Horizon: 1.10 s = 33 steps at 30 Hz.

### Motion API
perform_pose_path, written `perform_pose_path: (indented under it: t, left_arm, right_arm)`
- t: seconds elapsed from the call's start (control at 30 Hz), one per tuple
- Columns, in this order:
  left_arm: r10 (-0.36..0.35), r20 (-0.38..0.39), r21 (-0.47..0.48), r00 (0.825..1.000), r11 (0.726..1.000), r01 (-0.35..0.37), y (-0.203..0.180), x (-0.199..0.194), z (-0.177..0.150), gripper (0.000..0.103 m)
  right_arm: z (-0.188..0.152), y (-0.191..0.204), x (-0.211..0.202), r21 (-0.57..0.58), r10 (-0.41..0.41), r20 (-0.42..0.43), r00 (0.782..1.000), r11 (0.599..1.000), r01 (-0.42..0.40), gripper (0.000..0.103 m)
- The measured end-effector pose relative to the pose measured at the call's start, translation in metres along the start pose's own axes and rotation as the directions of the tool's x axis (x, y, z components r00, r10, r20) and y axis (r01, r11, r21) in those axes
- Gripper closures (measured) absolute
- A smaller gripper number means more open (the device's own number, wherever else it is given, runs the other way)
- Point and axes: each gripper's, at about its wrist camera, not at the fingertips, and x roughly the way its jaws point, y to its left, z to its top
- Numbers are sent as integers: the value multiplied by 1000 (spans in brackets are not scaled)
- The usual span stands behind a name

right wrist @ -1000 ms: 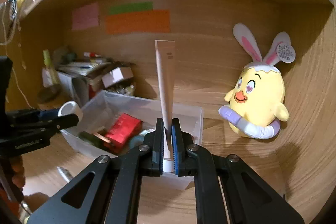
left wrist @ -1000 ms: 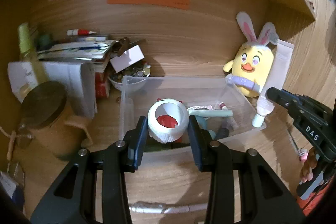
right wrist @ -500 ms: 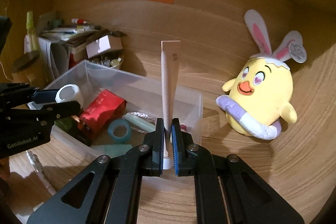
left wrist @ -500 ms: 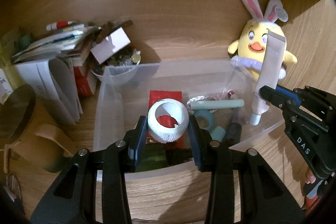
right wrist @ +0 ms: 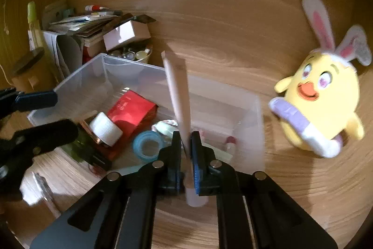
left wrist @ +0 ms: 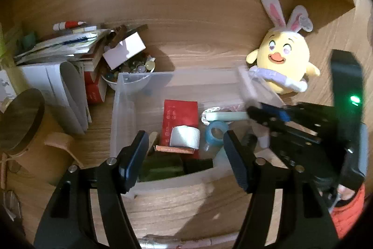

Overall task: Organize objects
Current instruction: 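Carry the white ring and pink tube over the clear bin and open both tools, then withdraw both tools from the bin toward the white pen and dotted block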

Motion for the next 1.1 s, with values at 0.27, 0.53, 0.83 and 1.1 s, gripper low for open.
perform_pose_path:
  t: [0.27, 0.53, 0.83, 1.1]
  left_arm:
    - [-9, 17, -13, 1000, 1000, 9, 7, -22, -12, 37]
    - [21, 11, -16, 1000, 1000, -21, 14, -39, -33, 37]
    - [57, -4, -34, 998, 998, -58, 20, -52, -63, 22]
    - [87, -32, -51, 996, 995, -89, 27, -60, -89, 22]
  right_arm:
    - [-2, 0, 8, 43, 64, -15, 998, 997, -63, 72]
    - [-8, -5, -18, 70, 83, 26, 996, 994, -84, 59]
    - [-33, 7, -66, 34, 134, 82, 988, 990, -137, 53]
    - [-62, 34, -68, 7, 255, 9, 967, 967, -255, 52]
